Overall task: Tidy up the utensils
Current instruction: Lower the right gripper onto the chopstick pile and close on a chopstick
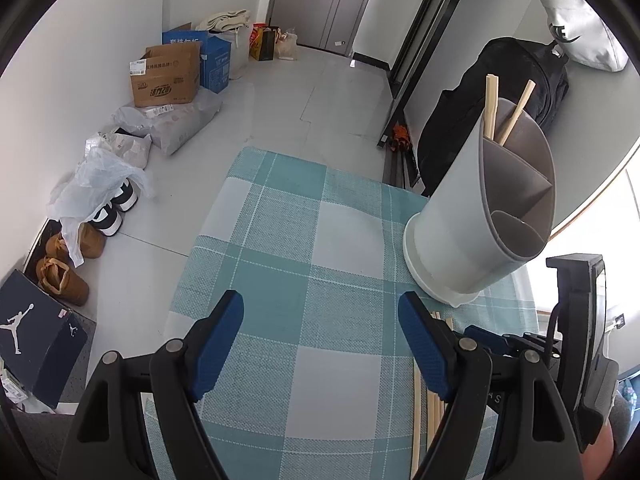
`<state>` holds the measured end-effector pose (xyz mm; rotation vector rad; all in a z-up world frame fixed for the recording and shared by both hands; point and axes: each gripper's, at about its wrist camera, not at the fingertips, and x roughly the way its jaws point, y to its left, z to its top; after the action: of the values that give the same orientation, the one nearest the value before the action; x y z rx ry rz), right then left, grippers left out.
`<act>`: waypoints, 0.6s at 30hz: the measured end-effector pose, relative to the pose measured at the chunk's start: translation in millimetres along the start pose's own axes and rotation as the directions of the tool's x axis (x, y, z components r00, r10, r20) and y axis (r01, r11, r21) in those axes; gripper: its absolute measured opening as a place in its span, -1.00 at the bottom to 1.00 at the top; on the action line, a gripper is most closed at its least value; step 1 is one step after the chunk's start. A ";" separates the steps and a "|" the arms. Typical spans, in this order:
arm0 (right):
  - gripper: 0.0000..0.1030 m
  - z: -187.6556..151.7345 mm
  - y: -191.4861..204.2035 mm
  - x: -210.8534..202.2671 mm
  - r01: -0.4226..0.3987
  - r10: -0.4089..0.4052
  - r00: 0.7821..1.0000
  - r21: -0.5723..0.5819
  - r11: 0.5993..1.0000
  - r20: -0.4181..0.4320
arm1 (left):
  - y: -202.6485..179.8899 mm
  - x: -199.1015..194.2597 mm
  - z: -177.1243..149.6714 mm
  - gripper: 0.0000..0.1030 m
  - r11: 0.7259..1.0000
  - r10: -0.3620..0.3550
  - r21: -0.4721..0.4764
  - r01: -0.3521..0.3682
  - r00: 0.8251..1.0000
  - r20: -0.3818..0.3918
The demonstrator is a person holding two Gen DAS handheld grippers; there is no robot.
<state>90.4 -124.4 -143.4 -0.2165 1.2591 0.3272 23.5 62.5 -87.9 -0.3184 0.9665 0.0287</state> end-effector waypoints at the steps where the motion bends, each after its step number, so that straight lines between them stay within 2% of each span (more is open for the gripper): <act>1: -0.57 1.0 1.8 0.5 0.007 -0.007 1.000 -0.005 1.000 0.001 | -0.1 -0.4 -0.1 0.48 1.000 0.002 0.001 -0.002 1.000 0.000; 10: -0.58 9.0 11.2 6.9 0.035 -0.034 0.998 -0.018 0.999 0.048 | 8.1 6.5 -3.2 0.48 1.000 0.022 -0.011 -0.023 0.999 -0.037; 11: -0.65 5.8 8.5 5.5 0.031 -0.030 0.998 -0.017 0.999 0.055 | 8.9 7.4 -3.8 0.48 1.000 0.027 -0.011 -0.028 0.999 -0.044; 12: -0.90 3.6 5.9 3.5 0.027 -0.026 0.998 -0.012 1.000 0.061 | 9.1 8.1 -4.3 0.48 0.999 0.030 -0.011 -0.030 0.998 -0.046; 15: -0.93 -6.3 -11.7 -5.9 -0.024 0.019 0.997 0.056 0.998 0.076 | 10.1 9.6 -5.1 0.48 0.999 0.038 -0.012 -0.038 0.998 -0.053; 18: -0.93 -15.4 -35.0 -13.4 -0.071 0.057 0.995 0.178 0.982 0.087 | 7.4 10.4 -6.0 0.48 0.999 0.035 -0.006 -0.035 0.998 -0.057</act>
<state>85.5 -164.0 -135.8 -0.0071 1.2085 0.2725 23.4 66.7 -101.4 -0.3096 1.0290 0.0552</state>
